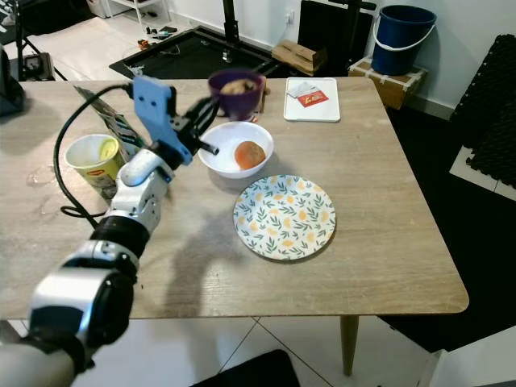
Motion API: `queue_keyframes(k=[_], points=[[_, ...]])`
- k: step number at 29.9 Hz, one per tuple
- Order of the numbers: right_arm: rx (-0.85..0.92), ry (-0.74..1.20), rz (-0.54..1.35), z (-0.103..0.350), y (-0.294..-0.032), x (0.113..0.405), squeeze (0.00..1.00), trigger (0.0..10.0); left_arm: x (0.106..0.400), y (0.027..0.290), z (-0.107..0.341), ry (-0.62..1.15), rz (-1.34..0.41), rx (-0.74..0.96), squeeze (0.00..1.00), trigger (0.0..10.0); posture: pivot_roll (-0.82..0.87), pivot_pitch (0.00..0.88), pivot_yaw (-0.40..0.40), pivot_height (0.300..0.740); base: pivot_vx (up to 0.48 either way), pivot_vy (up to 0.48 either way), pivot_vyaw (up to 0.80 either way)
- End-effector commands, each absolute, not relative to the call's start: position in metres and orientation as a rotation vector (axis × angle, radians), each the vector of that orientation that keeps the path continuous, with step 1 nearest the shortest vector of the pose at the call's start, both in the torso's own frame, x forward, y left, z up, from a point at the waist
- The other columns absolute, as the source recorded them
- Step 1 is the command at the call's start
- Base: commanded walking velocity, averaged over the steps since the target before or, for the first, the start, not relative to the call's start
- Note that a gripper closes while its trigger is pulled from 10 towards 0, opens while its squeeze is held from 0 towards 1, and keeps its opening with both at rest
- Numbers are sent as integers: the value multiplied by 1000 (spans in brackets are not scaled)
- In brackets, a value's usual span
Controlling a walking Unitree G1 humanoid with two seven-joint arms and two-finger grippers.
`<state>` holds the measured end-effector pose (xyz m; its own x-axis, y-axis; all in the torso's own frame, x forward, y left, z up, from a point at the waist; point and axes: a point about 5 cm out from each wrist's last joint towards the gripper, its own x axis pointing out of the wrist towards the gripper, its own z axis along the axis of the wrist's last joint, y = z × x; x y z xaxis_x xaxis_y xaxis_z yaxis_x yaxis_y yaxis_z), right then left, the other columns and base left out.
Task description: Restocking fridge
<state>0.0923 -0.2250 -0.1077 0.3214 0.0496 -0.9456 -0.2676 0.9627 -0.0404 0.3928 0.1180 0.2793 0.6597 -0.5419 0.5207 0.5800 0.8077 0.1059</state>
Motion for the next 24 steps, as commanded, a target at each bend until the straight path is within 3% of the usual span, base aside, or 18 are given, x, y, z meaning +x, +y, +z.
queue_keyframes(k=[1,6,9,24], points=[[-187,1256,212,-110,-223,85,0,10000,386,118,284,-607,-680,-154,0,10000,-111,152,54,740,0,0,0],[-192,1251,211,-109,-224,88,0,10000,375,112,284,-628,-777,-177,0,10000,-103,139,50,740,0,0,0],[-196,1250,206,-109,-223,88,0,10000,352,99,265,-583,-943,-165,0,10000,-93,124,47,740,0,0,0],[-194,1246,199,-109,-220,91,0,10000,306,88,206,-345,-1092,-79,0,10000,-59,93,45,740,0,0,0]])
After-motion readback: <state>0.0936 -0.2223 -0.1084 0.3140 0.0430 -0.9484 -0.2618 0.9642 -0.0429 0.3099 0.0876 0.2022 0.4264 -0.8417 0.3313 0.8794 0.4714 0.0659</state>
